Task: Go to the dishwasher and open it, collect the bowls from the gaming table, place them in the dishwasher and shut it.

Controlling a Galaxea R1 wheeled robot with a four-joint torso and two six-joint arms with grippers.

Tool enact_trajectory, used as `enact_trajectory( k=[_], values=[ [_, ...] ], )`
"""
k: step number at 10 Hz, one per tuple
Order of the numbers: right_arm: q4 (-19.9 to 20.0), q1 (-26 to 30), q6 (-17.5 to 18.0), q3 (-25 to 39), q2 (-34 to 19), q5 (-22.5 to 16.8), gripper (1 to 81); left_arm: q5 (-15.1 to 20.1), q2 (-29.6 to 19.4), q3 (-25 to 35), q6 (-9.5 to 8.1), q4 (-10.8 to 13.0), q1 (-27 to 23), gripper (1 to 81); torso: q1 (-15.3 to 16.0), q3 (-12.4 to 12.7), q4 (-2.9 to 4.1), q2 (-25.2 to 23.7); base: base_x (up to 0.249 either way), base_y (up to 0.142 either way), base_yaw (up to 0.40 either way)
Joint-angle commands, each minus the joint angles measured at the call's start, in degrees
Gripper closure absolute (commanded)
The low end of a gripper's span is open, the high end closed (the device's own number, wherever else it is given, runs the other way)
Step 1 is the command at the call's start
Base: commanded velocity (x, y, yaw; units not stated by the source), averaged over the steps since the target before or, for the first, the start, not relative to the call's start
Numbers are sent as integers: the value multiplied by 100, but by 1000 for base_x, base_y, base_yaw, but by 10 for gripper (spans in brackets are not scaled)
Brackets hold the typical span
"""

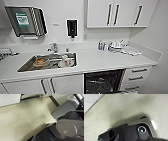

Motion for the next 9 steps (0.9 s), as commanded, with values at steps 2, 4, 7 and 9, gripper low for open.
enact_trajectory(
  k=[2, 4, 7, 9],
  values=[
    [-418, -280, -1069, -672, 373, 333, 10, -1109, 1314, -1927, 1, -600, 817, 10, 0, 0, 0, 0, 0, 0, 0],
    [-524, -632, -1369, -1157, 664, 730, 10, -1118, 1869, -2827, 10, -600, 1160, 10, 0, 0, 0, 0, 0, 0, 0],
    [-655, -1054, -1492, -2340, 1330, 1318, 10, -1118, 2667, -4142, -16, -767, 1451, 10, 0, 2, 0, 0, 0, 0, 0],
    [-946, -1186, -1519, -2959, 1727, 1389, 10, -1109, 3082, -4699, -16, -784, 1591, 10, 0, 5, 0, -2, 0, 0, 0]
  ],
)
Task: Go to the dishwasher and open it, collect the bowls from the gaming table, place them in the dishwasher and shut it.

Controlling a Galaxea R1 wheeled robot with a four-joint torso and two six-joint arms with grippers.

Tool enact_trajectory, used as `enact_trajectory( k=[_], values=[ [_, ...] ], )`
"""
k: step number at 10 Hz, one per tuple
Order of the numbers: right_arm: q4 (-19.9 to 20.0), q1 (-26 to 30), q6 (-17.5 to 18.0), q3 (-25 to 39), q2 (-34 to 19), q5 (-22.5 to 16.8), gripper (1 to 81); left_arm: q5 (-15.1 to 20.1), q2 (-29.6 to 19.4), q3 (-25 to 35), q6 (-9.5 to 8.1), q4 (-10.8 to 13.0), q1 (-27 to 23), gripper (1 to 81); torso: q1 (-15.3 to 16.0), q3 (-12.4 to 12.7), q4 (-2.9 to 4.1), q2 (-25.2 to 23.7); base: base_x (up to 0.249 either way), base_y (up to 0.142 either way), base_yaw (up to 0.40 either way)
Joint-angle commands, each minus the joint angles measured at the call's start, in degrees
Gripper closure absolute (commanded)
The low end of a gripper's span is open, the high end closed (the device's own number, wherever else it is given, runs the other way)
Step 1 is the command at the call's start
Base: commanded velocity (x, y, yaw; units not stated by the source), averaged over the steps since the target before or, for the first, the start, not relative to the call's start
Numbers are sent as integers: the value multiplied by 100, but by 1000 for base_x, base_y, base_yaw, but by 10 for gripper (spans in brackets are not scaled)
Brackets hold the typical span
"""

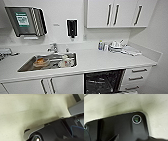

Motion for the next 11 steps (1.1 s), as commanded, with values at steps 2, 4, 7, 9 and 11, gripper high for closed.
enact_trajectory(
  k=[2, 4, 7, 9, 11],
  values=[
    [-572, -176, -162, -1121, 834, 143, 10, 109, 1181, -1488, -11, -448, 305, 10, 0, 0, 0, 0, 0, 0, 0],
    [-580, -325, -179, -1439, 1135, 72, 10, 119, 1587, -2133, -10, -466, 358, 10, 0, 0, 0, 0, 0, 0, 0],
    [181, -554, -1334, -2167, 1749, 81, 10, 136, 1912, -2607, -19, -466, 367, 10, 0, 2, 0, 0, 0, 0, 0],
    [1288, -572, -2463, -2678, 1970, 143, 10, 145, 1930, -2607, -19, -458, 367, 10, 0, 2, 0, 0, 0, 0, 0],
    [1283, -546, -2570, -2521, 1838, 133, 10, 145, 1983, -2607, -10, -396, 402, 10, 0, 2, 0, -2, 0, 0, 0]
  ],
)
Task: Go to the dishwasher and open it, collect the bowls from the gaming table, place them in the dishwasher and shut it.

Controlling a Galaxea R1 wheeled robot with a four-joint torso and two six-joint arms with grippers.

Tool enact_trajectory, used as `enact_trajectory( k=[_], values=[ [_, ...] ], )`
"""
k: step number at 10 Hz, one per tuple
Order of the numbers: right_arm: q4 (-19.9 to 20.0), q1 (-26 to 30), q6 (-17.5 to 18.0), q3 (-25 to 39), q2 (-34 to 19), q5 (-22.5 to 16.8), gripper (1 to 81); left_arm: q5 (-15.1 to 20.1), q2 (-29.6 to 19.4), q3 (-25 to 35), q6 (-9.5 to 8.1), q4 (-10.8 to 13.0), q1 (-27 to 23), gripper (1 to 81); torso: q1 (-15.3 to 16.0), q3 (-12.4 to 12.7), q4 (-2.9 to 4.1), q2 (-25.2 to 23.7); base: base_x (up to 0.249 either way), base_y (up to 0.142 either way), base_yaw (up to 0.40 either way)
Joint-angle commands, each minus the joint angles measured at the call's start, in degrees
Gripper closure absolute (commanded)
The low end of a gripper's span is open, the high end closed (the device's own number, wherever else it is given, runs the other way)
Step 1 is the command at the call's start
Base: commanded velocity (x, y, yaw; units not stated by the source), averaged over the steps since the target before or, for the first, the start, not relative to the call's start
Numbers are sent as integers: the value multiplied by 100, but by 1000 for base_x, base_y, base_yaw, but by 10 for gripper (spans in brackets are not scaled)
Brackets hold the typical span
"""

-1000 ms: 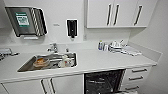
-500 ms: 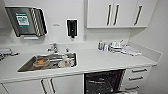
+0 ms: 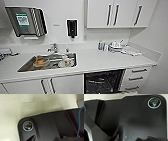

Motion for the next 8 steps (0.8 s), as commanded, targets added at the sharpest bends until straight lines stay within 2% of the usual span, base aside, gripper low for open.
enact_trajectory(
  k=[1, 4, 5, 8],
  values=[
    [383, 213, -295, 7, -53, -215, 10, 284, -8, 11, 3, 26, -202, 10, 0, 0, 0, 0, 0, 0, 0],
    [339, 319, -313, -73, -79, -259, 10, 284, 124, 11, 21, 35, -202, 10, -2, 2, 0, 0, 0, 0, 0],
    [330, 388, -313, -73, -70, -259, 10, 284, 133, 11, 12, -36, -219, 10, -2, 2, 0, 0, 0, 0, 0],
    [365, 363, -269, -73, -26, -276, 10, 293, 300, -270, 3, -44, -219, 10, -2, 2, 0, 0, 0, 0, 0]
  ],
)
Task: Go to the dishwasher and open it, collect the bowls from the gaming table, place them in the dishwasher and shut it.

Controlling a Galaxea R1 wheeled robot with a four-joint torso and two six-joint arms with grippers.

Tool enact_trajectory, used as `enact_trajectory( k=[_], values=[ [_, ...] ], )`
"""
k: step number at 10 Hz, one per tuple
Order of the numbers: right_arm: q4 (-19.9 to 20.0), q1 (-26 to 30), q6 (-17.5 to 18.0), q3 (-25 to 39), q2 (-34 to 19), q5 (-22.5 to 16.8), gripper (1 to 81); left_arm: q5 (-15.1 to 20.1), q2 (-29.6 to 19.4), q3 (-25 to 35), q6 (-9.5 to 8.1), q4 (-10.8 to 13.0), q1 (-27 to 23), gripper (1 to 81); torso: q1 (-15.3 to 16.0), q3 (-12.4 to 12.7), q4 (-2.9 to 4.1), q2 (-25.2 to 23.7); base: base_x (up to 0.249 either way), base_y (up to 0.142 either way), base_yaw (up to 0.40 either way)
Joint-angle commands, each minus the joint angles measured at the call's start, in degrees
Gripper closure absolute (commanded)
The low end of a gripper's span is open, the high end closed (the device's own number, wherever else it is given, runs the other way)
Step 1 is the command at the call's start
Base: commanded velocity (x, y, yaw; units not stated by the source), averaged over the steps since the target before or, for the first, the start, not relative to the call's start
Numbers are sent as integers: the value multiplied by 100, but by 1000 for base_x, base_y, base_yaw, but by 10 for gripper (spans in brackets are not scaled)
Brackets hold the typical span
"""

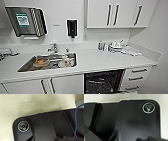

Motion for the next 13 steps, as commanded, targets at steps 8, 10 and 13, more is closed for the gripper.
enact_trajectory(
  k=[8, 10, 13],
  values=[
    [99, 235, 43, -12, 94, -297, 10, 293, 527, -979, 1, 8, -228, 10, -898, 0, 0, 1384, 0, 0, 0],
    [99, 234, 52, 6, 94, -297, 10, 293, 519, -979, 1, 17, -228, 10, -1160, 0, 0, 1792, 0, 0, 0],
    [90, 199, 52, 15, 102, -288, 10, 381, 571, -979, 10, 26, -228, 10, -1534, 517, 0, 2378, 0, 0, 0]
  ],
)
